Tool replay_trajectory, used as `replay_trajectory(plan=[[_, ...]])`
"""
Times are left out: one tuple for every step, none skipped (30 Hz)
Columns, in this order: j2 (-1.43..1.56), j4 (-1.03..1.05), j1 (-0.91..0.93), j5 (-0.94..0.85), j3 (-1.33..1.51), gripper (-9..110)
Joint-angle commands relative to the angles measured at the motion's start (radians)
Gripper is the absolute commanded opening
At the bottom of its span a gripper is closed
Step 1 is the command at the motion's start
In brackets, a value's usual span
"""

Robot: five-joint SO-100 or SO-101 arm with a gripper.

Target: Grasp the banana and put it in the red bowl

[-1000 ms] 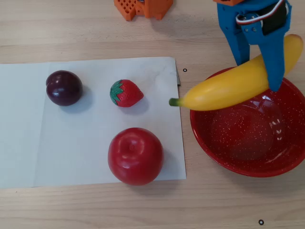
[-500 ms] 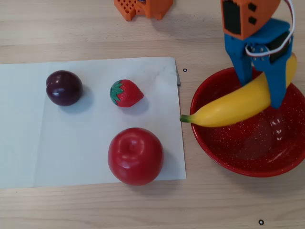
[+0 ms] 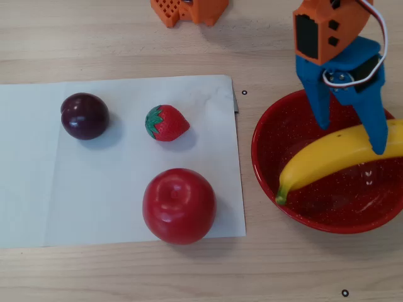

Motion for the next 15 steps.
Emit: replay_trajectory(plan=[[0.083,0.049,-0.066,-0.009,-0.114,41],[0.083,0.069,-0.074,-0.015,-0.129,41],[0.084,0.092,-0.08,-0.025,-0.149,40],[0.084,0.118,-0.086,-0.031,-0.17,38],[0.087,0.146,-0.091,-0.035,-0.193,34],[0.092,0.17,-0.097,-0.041,-0.216,30],[0.097,0.192,-0.103,-0.049,-0.238,26],[0.101,0.216,-0.109,-0.051,-0.259,22],[0.107,0.241,-0.115,-0.055,-0.281,18],[0.115,0.264,-0.12,-0.063,-0.302,16],[0.123,0.29,-0.126,-0.067,-0.322,14],[0.13,0.321,-0.132,-0.075,-0.341,13],[0.14,0.351,-0.138,-0.083,-0.357,12],[0.147,0.385,-0.143,-0.087,-0.373,11],[0.158,0.416,-0.147,-0.091,-0.387,9]])
